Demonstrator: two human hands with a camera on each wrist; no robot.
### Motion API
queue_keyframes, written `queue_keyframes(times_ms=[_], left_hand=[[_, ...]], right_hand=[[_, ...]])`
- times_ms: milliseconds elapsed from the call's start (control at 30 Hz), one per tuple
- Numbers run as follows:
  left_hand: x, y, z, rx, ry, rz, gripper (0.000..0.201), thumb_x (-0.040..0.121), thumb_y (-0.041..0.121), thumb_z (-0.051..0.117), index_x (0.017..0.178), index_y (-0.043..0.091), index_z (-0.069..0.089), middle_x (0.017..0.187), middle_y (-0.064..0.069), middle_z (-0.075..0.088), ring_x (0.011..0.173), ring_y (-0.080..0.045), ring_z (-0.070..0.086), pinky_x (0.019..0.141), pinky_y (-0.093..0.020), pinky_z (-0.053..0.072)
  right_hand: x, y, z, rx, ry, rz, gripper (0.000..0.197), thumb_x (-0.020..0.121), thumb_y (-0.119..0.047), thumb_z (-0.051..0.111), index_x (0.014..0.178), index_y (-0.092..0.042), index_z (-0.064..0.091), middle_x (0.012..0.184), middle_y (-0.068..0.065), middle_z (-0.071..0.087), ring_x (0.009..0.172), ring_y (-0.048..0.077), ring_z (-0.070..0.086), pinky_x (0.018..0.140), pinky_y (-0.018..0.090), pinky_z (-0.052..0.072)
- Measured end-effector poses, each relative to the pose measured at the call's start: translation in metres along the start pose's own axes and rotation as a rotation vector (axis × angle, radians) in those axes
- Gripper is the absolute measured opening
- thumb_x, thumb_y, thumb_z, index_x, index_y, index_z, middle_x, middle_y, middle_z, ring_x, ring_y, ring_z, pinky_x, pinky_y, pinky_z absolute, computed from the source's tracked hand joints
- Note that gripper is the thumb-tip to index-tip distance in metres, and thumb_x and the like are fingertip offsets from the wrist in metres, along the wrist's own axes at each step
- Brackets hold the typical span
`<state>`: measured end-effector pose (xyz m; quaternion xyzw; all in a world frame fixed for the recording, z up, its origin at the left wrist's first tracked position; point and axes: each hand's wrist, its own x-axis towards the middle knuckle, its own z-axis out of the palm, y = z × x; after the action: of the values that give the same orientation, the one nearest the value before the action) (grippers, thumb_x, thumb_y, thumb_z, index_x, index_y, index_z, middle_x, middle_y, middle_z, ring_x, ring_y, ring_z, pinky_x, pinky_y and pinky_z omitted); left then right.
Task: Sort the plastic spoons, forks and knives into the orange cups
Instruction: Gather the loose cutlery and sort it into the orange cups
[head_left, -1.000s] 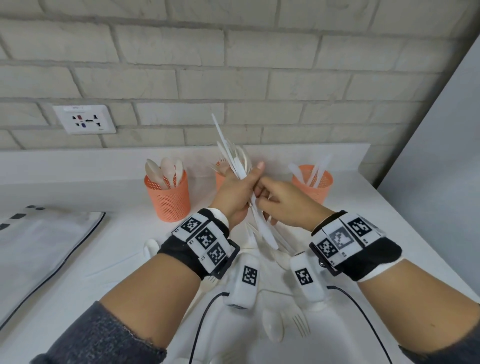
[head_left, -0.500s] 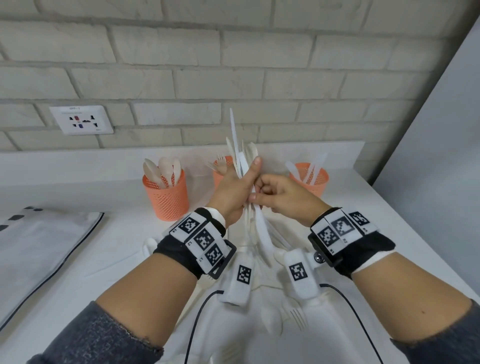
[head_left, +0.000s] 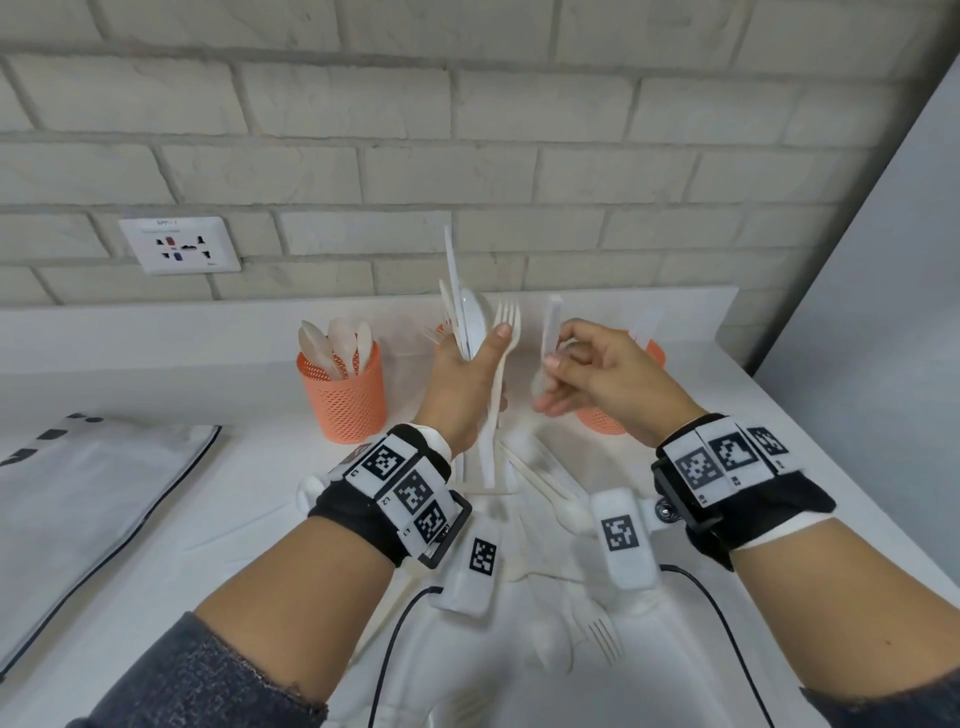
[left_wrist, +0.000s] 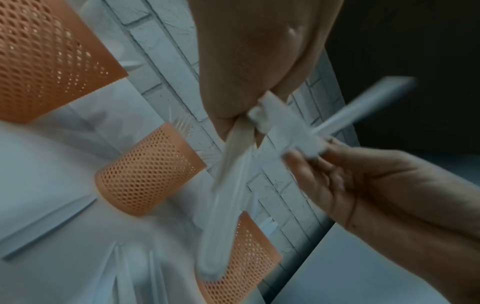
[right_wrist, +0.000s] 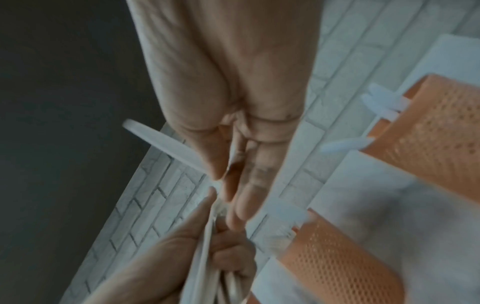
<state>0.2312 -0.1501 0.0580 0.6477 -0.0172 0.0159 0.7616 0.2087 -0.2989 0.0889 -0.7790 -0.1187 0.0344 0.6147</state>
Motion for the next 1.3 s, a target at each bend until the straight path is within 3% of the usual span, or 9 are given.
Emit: queue_keyframes(times_ms=[167, 367, 500, 600, 733, 833, 933, 1100, 1300], left_hand=[[-0.003, 0.0, 0.002, -0.02, 0.041, 0.027, 0.044, 0.09, 0.033, 0.059, 0.12, 0.002, 0.052, 0.108, -0.02, 0.066, 0.096, -0.031, 0.066, 0.086, -0.044, 0.054], [0.0, 0.004, -0.003, -0.108, 0.045, 0.003, 0.045, 0.091, 0.026, 0.059, 0.114, -0.011, 0.048, 0.067, -0.012, 0.056, 0.044, -0.021, 0.055, 0.049, -0.03, 0.046], [0.002, 0.009, -0.002, -0.148, 0.138, 0.015, 0.048, 0.084, 0.025, 0.066, 0.116, -0.007, 0.05, 0.083, -0.02, 0.066, 0.072, -0.034, 0.067, 0.067, -0.044, 0.058], [0.006, 0.008, -0.004, -0.165, 0.188, 0.003, 0.04, 0.084, 0.017, 0.067, 0.113, -0.005, 0.051, 0.091, -0.02, 0.066, 0.082, -0.034, 0.067, 0.072, -0.043, 0.057], [0.007, 0.005, -0.005, -0.165, 0.102, -0.067, 0.012, 0.087, 0.002, 0.06, 0.079, 0.005, 0.052, 0.05, -0.004, 0.053, 0.042, -0.017, 0.055, 0.046, -0.024, 0.047], [0.003, 0.007, -0.004, -0.205, 0.037, -0.096, 0.002, 0.09, 0.002, 0.056, 0.09, 0.001, 0.054, 0.055, -0.006, 0.06, 0.044, -0.014, 0.059, 0.043, -0.021, 0.049], [0.002, 0.008, -0.002, -0.235, 0.018, -0.065, 0.04, 0.088, 0.016, 0.062, 0.12, -0.003, 0.047, 0.097, -0.018, 0.064, 0.077, -0.02, 0.067, 0.062, -0.026, 0.057], [0.0, 0.006, -0.002, -0.209, -0.01, -0.023, 0.049, 0.09, 0.028, 0.059, 0.126, 0.0, 0.042, 0.103, -0.02, 0.06, 0.071, -0.018, 0.067, 0.055, -0.025, 0.055], [-0.007, 0.007, -0.001, -0.161, -0.052, 0.033, 0.027, 0.094, 0.014, 0.054, 0.115, -0.002, 0.048, 0.064, -0.004, 0.058, 0.044, -0.012, 0.052, 0.042, -0.023, 0.042]], right_hand=[[-0.002, -0.002, 0.018, 0.245, -0.056, 0.021, 0.019, 0.093, 0.004, 0.042, 0.088, 0.002, 0.06, 0.079, 0.017, 0.065, 0.069, 0.024, 0.07, 0.065, 0.027, 0.058], [-0.003, 0.004, 0.042, 0.093, 0.088, -0.05, 0.025, 0.087, 0.01, 0.049, 0.096, -0.013, 0.042, 0.087, 0.007, 0.056, 0.055, 0.008, 0.062, 0.048, 0.023, 0.05], [-0.006, 0.003, 0.054, -0.014, 0.269, -0.146, 0.026, 0.093, -0.001, 0.041, 0.116, -0.014, 0.038, 0.089, -0.004, 0.052, 0.053, -0.013, 0.051, 0.048, 0.006, 0.039], [-0.009, 0.0, 0.057, -0.134, 0.204, -0.225, 0.031, 0.085, 0.0, 0.054, 0.11, -0.016, 0.045, 0.068, -0.009, 0.042, 0.051, -0.002, 0.046, 0.05, 0.008, 0.037], [-0.003, 0.005, 0.059, -0.47, -0.014, -0.176, 0.056, 0.071, -0.006, 0.068, 0.121, -0.017, 0.045, 0.066, -0.007, 0.038, 0.061, 0.01, 0.043, 0.059, 0.023, 0.041], [0.002, 0.002, 0.055, -0.527, 0.001, -0.167, 0.045, 0.081, -0.007, 0.062, 0.123, -0.011, 0.047, 0.073, -0.002, 0.051, 0.066, 0.014, 0.05, 0.061, 0.025, 0.039], [0.001, 0.0, 0.051, -0.48, -0.049, -0.121, 0.042, 0.09, -0.009, 0.052, 0.13, -0.013, 0.043, 0.094, 0.003, 0.06, 0.084, 0.016, 0.058, 0.072, 0.024, 0.047], [-0.001, 0.002, 0.05, -0.289, -0.004, -0.085, 0.013, 0.098, -0.014, 0.039, 0.109, -0.019, 0.042, 0.064, -0.008, 0.047, 0.048, -0.002, 0.05, 0.047, 0.009, 0.038], [0.003, 0.004, 0.043, 0.062, 0.035, 0.006, 0.012, 0.101, -0.017, 0.035, 0.107, -0.016, 0.046, 0.048, -0.009, 0.052, 0.049, 0.007, 0.053, 0.053, 0.025, 0.051]])
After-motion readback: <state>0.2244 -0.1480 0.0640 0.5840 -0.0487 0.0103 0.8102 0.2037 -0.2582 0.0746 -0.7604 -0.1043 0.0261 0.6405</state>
